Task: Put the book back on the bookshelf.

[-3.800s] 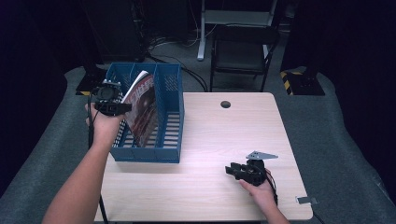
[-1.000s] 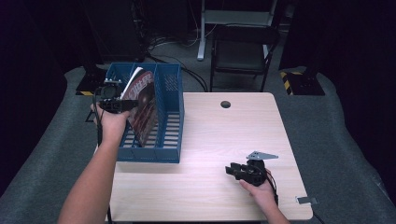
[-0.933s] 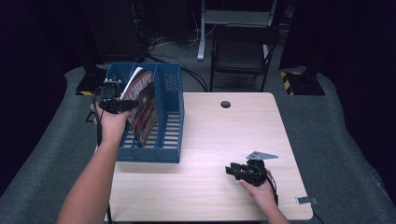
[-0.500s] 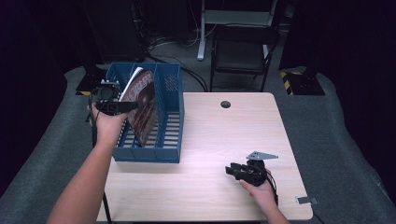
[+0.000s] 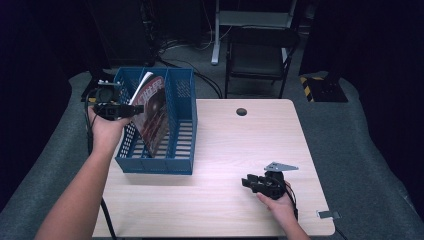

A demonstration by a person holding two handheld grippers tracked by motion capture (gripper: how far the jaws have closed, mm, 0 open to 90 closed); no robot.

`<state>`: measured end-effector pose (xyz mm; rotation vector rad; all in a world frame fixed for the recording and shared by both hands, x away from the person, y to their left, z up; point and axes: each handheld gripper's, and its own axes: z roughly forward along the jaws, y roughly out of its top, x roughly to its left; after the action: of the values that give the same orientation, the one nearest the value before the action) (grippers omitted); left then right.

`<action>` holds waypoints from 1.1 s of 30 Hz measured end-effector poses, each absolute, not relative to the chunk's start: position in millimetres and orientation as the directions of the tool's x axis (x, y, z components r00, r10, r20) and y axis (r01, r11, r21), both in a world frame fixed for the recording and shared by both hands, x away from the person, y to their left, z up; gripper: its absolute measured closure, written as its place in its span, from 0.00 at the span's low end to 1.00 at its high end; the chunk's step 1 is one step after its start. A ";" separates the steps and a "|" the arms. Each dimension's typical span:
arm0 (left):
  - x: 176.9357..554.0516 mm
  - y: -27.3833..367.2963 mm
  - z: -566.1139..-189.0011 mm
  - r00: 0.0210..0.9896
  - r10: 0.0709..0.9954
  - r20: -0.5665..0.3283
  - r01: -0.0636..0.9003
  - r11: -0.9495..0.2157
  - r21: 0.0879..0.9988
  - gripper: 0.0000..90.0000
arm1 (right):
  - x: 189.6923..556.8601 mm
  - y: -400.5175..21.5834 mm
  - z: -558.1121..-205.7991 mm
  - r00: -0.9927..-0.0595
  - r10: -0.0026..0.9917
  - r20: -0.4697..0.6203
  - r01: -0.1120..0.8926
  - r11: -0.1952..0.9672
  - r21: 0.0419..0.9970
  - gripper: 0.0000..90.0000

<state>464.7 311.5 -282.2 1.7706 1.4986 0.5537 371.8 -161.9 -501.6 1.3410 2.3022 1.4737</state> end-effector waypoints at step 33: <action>406.0 307.8 -248.5 0.449 0.889 -0.094 0.607 -0.226 0.762 0.38 | 371.3 -158.0 -504.6 -0.621 0.712 0.329 0.616 0.183 0.767 0.63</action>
<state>406.0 307.8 -248.5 1.9413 1.2537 0.4714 371.3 -158.0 -504.6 1.3163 2.3354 1.4331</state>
